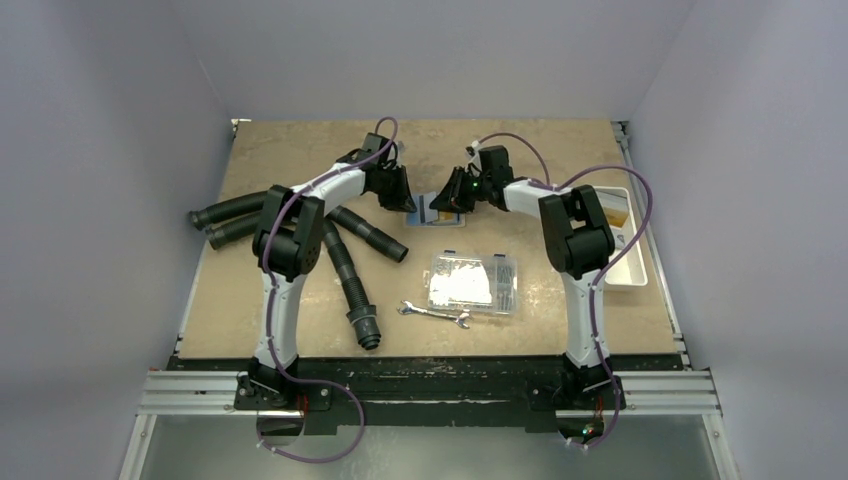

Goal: Put the credit cards into the card holder
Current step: Insert the credit card into the card holder, then close the card holder at the center of the board.

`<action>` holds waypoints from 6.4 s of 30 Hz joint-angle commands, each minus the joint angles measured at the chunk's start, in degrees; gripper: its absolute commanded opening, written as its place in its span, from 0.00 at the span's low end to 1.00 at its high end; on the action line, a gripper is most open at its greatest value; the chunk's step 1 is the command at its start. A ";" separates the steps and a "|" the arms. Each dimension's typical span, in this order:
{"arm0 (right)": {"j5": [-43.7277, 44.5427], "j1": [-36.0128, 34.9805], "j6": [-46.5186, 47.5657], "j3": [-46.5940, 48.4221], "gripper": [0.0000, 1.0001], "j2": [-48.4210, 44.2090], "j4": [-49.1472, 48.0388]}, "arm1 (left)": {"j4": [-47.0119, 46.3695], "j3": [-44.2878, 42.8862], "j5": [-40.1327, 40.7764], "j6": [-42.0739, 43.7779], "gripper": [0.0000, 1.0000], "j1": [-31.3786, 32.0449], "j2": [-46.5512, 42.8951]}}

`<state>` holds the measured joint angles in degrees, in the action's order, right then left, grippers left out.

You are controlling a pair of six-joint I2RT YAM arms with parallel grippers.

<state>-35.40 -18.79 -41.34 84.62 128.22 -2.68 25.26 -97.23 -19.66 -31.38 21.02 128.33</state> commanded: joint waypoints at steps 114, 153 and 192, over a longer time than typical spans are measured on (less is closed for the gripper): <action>-0.61 6.50 14.40 -1.18 0.82 -4.36 4.47 | 9.03 -4.83 8.66 6.62 0.32 -0.36 0.93; -0.43 -0.73 14.38 -3.56 0.80 -18.64 4.83 | 10.35 -4.62 10.69 7.75 0.19 1.66 -1.00; -4.34 -3.21 7.95 -2.60 0.76 -4.43 -6.04 | 8.17 -1.14 5.79 5.70 0.38 -1.06 -8.54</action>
<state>-40.86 -22.68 -33.61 78.94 120.79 -9.28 35.53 -97.73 -12.25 -24.86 19.94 118.45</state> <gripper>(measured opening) 0.766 0.401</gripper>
